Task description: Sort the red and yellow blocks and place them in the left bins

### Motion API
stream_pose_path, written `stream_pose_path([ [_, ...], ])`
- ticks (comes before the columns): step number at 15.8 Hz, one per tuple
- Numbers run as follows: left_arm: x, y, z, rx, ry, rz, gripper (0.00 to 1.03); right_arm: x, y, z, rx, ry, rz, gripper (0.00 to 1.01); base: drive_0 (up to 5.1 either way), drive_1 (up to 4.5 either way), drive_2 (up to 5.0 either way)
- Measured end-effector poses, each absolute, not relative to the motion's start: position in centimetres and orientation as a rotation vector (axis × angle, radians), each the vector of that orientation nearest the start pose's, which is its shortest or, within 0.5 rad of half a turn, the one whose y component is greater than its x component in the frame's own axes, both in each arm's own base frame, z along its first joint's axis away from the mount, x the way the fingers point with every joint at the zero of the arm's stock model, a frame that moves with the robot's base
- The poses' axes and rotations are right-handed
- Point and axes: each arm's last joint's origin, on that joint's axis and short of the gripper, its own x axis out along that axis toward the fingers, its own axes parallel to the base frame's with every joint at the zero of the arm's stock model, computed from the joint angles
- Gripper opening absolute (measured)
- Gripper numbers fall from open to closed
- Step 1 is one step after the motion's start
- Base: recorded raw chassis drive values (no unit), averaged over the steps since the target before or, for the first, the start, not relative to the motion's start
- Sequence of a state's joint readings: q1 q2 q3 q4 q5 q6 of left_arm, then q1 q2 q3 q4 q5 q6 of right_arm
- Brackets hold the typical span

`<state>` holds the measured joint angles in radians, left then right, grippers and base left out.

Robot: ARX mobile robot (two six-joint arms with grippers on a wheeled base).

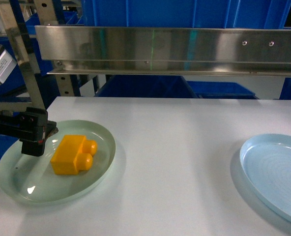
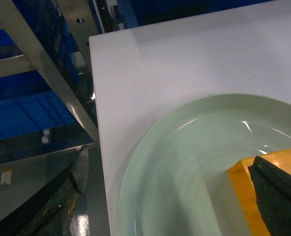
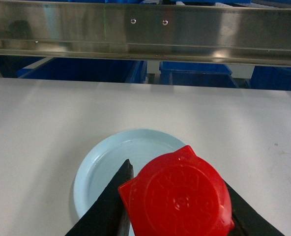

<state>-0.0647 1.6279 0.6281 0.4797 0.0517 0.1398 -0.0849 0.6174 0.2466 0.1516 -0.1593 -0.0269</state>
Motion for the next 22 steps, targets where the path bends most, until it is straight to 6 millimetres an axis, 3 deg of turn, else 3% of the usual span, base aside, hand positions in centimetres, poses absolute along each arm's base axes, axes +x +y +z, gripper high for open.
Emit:
stream_pose_path([
  [6, 30.0, -1.8, 14.7, 0.135, 0.515, -0.149, 0.98, 14.9, -0.8, 20.2, -0.001, 0.218, 0.076, 0.33, 0.0, 0.0, 0.0],
  [8, 29.6, -3.6, 17.3, 0.154, 0.422, -0.194, 0.98, 14.9, -0.8, 20.2, -0.001, 0.218, 0.076, 0.33, 0.0, 0.0, 0.0],
  [9, 29.7, -3.9, 17.4, 0.158, 0.418, -0.2, 0.98, 14.9, -0.8, 20.2, -0.001, 0.218, 0.076, 0.33, 0.0, 0.0, 0.0],
  [22, 29.2, -6.0, 14.9, 0.204, 0.501, -0.274, 0.98, 14.9, -0.8, 20.2, -0.001, 0.218, 0.076, 0.32, 0.0, 0.0, 0.0],
])
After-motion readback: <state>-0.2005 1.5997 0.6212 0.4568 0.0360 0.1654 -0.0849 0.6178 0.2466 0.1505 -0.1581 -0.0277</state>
